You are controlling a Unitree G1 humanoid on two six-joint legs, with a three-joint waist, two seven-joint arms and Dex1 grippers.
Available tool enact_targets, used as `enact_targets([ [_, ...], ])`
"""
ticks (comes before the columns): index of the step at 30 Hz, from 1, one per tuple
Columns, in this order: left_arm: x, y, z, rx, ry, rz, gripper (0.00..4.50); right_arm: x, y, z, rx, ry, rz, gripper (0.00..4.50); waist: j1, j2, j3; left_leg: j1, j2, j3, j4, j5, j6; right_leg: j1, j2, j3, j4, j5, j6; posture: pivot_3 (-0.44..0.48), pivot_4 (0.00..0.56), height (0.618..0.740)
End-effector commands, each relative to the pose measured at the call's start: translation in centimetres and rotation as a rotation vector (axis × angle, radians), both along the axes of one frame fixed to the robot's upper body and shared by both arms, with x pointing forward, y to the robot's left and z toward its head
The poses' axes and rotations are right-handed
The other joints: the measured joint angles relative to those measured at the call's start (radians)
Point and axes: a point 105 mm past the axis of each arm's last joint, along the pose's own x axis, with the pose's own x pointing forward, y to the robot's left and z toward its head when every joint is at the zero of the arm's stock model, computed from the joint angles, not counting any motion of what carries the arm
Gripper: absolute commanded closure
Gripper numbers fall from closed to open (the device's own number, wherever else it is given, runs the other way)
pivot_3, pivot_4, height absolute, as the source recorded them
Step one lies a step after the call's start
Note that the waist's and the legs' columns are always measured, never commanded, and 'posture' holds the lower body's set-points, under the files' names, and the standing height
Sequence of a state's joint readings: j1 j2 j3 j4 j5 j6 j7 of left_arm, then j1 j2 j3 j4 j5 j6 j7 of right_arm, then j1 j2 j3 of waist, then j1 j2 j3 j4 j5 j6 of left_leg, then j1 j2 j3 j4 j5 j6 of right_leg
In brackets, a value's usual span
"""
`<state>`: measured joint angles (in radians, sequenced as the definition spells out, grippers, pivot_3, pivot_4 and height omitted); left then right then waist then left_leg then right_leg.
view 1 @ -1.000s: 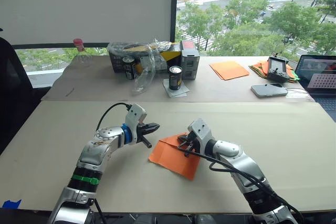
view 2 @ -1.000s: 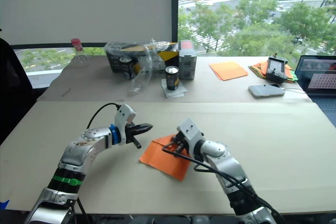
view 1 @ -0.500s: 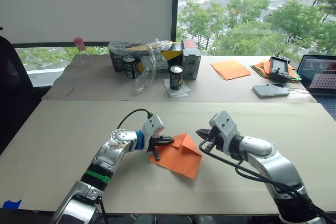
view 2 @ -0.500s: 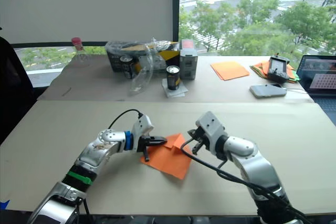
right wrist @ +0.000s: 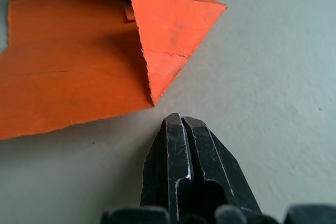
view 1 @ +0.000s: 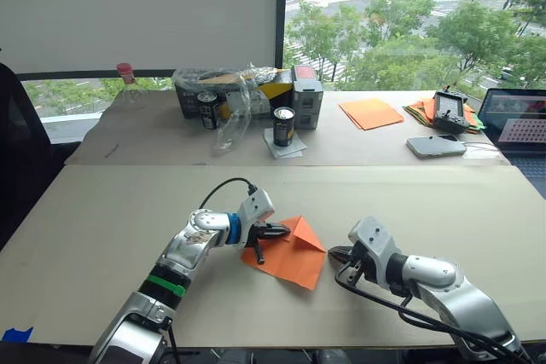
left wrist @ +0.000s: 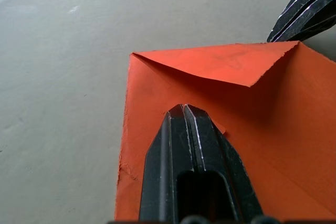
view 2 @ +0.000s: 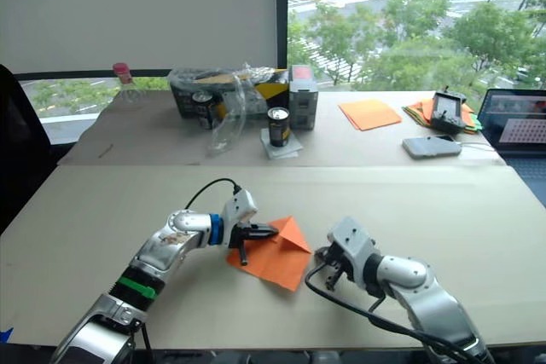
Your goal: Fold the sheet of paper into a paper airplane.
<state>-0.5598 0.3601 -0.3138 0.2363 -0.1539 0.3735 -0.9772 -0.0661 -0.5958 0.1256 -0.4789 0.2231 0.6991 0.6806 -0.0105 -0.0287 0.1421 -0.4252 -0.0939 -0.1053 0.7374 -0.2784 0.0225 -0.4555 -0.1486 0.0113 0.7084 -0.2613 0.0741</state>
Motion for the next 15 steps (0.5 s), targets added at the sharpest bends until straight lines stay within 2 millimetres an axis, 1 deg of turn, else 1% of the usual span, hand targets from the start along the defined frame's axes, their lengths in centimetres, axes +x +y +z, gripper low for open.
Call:
enact_targets([
  [1,0.1,0.1,-0.6,0.015,0.008,0.016,4.47,-0.1,1.0,1.2,0.086,-0.023,0.027,4.50,0.000,0.000,0.000,0.000,0.000,0.000,0.000,0.000,0.000,0.000,0.000,0.000,0.000,0.000,0.000,0.000,0.150,0.670],
  [3,0.3,0.2,-0.5,0.006,0.009,0.030,4.47,0.1,1.2,1.7,0.120,-0.030,0.022,4.50,0.001,0.000,0.000,0.000,0.000,0.000,0.000,0.000,0.000,0.000,0.000,0.000,0.000,0.000,0.000,0.000,0.150,0.670],
  [6,1.0,0.7,0.0,-0.053,0.020,0.091,4.47,0.4,1.2,2.0,0.153,-0.038,0.004,4.50,0.002,0.000,0.000,0.000,0.000,0.000,0.000,0.000,0.000,0.000,0.000,0.000,0.000,0.000,0.000,0.000,0.150,0.670],
  [10,1.6,0.4,1.5,-0.153,0.007,0.130,4.47,0.7,1.4,2.3,0.184,-0.039,-0.003,4.50,0.001,0.000,0.000,0.000,0.000,0.000,0.000,0.000,0.000,-0.001,0.000,0.000,0.000,0.000,0.000,0.000,0.150,0.670],
  [13,2.4,0.2,2.6,-0.206,0.011,0.172,4.47,0.9,2.0,1.9,0.160,-0.042,0.007,4.50,0.001,0.000,0.000,-0.001,0.000,0.000,0.000,0.000,0.000,-0.001,0.000,0.000,0.000,0.000,0.000,0.000,0.150,0.670],
  [15,2.3,-0.1,2.8,-0.216,0.017,0.159,4.47,1.0,2.2,1.7,0.148,-0.043,0.011,4.50,0.001,0.000,0.000,-0.001,0.000,0.000,0.000,0.000,0.000,-0.001,0.000,0.000,0.000,0.000,0.000,0.000,0.150,0.670],
])
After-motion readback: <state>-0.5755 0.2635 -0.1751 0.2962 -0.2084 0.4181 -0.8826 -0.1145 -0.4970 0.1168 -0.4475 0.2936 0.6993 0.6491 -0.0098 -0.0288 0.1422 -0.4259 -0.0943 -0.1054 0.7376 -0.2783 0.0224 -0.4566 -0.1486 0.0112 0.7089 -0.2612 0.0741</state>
